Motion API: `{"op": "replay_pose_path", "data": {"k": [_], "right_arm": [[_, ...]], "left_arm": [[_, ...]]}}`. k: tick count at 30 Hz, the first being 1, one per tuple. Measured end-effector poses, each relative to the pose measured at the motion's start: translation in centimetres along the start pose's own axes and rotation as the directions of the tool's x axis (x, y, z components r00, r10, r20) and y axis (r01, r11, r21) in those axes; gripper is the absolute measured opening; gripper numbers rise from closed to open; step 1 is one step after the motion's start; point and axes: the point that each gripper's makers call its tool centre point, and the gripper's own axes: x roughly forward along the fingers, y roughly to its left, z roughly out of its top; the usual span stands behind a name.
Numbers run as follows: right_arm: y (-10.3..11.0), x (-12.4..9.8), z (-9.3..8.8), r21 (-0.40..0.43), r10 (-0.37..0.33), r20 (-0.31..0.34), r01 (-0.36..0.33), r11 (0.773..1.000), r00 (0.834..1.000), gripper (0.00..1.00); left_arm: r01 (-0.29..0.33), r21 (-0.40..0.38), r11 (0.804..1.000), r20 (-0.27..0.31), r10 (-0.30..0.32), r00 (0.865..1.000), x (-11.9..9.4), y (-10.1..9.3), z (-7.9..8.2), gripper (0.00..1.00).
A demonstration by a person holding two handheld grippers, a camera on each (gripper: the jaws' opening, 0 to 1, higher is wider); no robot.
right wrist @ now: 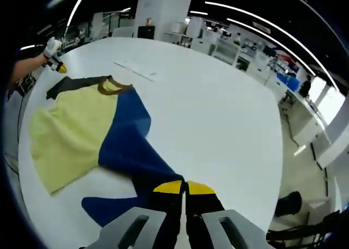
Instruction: Fold the garment on the visible template until the final outline fits inside the template.
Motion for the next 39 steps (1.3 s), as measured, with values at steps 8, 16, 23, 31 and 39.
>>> {"op": "replay_pose_path", "data": {"k": [8,16,23,31,39], "right_arm": [[-0.1,0.4,0.4,-0.002,0.006,0.001,-0.006,1.000,1.000,0.00],[-0.2,0.7,0.2,0.007,0.008,-0.001,-0.008,1.000,1.000,0.00],[-0.3,0.8,-0.3,0.011,0.004,-0.013,-0.004,1.000,1.000,0.00],[0.1,0.3,-0.5,0.020,0.013,-0.001,-0.013,1.000,1.000,0.00],[-0.1,-0.6,-0.1,0.040,-0.011,0.057,0.008,0.999,0.998,0.15]], "left_arm": [[0.047,-0.015,0.999,0.042,-0.046,0.998,0.2,-0.6,0.6,0.00],[0.093,-0.013,0.996,0.044,-0.092,0.995,0.6,-1.6,0.7,0.00],[0.103,-0.020,0.995,0.036,-0.102,0.994,0.6,-1.8,0.5,0.00],[0.100,-0.034,0.994,0.047,-0.098,0.994,0.4,-1.9,0.9,0.00],[0.108,-0.040,0.993,0.079,-0.104,0.991,-0.1,-2.4,1.7,0.00]]}}
